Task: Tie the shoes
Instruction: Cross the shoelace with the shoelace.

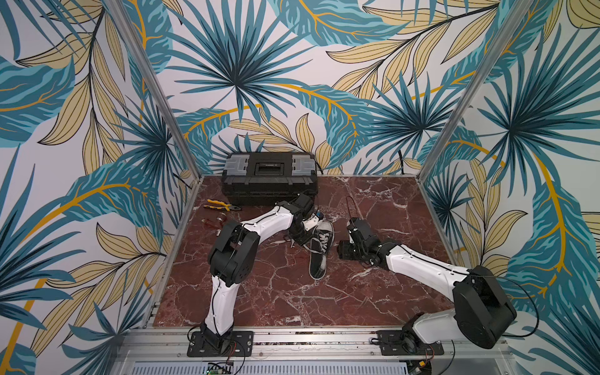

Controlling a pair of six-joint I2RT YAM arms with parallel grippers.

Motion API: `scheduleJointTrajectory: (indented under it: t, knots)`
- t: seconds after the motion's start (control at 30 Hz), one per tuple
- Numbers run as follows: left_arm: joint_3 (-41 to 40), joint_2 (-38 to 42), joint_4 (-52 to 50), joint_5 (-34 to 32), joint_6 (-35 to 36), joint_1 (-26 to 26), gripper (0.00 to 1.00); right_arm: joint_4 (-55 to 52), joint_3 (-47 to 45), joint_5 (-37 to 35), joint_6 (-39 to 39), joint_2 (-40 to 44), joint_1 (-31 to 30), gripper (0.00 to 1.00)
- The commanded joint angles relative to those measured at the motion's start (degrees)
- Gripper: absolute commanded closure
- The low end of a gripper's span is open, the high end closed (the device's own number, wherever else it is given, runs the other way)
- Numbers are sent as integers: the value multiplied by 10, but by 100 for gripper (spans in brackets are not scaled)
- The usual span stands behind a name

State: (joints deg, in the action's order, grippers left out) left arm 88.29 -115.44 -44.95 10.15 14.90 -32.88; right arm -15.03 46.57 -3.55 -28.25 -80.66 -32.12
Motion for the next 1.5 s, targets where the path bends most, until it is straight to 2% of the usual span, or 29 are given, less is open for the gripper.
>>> scheduleJointTrajectory:
  t: [0.0, 0.23, 0.47, 0.77, 1.07, 1.27, 1.47]
  knots:
    - [-21, 57, -4, 61, -48, 5, 100, 61, -14, 52, 64, 34, 2, 44]
    - [-18, 112, -56, 156, -74, 8, 100, 161, -31, 166, 128, 46, 1, 49]
    - [-9, 140, -99, 224, -52, 13, 100, 319, -56, 238, 111, 7, -9, 69]
    - [-1, 131, -112, 248, -44, 28, 100, 395, -92, 251, 115, -13, -18, 78]
    - [10, 126, -122, 263, -36, 30, 100, 430, -111, 218, 140, -31, -36, 85]
    - [13, 128, -118, 275, -35, 31, 100, 464, -106, 165, 143, -59, -44, 85]
    - [19, 124, -121, 276, -37, 31, 100, 502, -103, 138, 160, -86, -52, 79]
